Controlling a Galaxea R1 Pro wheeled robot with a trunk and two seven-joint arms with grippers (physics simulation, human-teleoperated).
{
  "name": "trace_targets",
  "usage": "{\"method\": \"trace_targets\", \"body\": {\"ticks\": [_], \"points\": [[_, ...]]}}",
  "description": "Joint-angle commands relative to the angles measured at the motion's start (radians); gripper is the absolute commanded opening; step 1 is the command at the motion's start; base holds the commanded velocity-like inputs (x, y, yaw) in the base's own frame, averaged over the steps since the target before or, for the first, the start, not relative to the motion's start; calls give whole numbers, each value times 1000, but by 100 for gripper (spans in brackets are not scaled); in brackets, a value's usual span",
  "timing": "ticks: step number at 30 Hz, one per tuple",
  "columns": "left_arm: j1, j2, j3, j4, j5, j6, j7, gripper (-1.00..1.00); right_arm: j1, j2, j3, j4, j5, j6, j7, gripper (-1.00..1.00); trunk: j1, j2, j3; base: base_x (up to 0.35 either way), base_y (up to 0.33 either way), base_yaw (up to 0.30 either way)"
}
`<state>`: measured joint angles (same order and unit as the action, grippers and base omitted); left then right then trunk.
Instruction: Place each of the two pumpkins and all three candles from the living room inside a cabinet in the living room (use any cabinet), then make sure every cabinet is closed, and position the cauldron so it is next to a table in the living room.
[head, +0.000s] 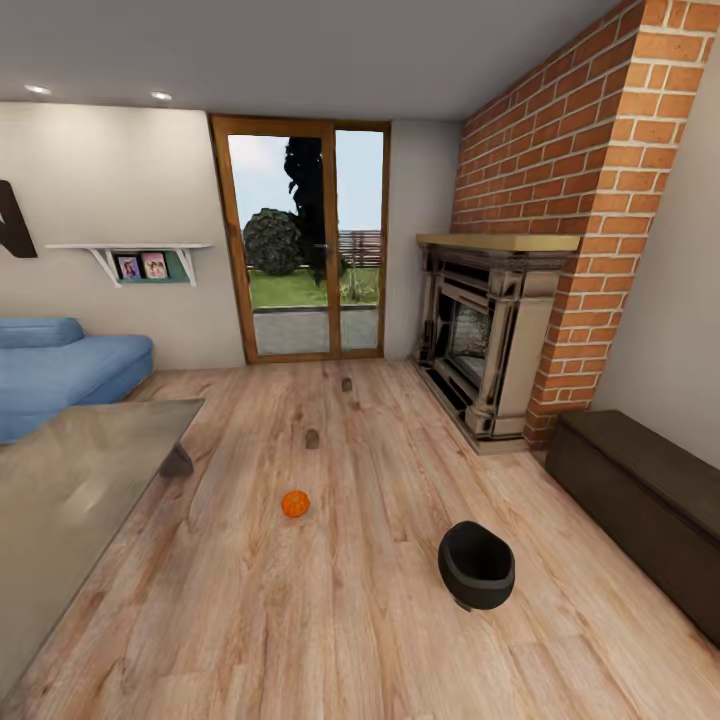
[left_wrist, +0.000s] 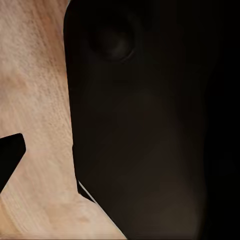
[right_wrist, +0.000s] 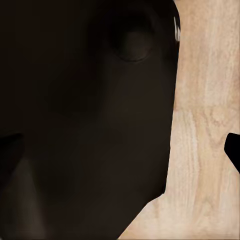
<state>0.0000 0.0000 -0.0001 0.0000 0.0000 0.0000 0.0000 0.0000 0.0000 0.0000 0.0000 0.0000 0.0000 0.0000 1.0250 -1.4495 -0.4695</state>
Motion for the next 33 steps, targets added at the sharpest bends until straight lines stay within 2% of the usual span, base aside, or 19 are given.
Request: {"method": "trace_targets", "body": {"ticks": [1, 3, 13, 33], "points": [[0, 0, 0, 0, 0, 0, 0, 100, 0, 0, 0, 0, 0, 0, 0, 100, 0, 0, -1, 0, 0, 0], [11, 9, 11, -11, -3, 11, -8, 100, -10, -3, -1, 1, 8, 9, 3, 100, 0, 0, -1, 0, 0, 0], [14, 3, 12, -23, -3, 14, -6, 100, -31, -2, 1, 2, -2, -4, 3, 100, 0, 0, -1, 0, 0, 0], [14, 2, 12, -23, -3, 14, -6, 100, -32, -2, 1, 2, -9, -5, 3, 100, -77, 140, 62, 0, 0, -3]]}}
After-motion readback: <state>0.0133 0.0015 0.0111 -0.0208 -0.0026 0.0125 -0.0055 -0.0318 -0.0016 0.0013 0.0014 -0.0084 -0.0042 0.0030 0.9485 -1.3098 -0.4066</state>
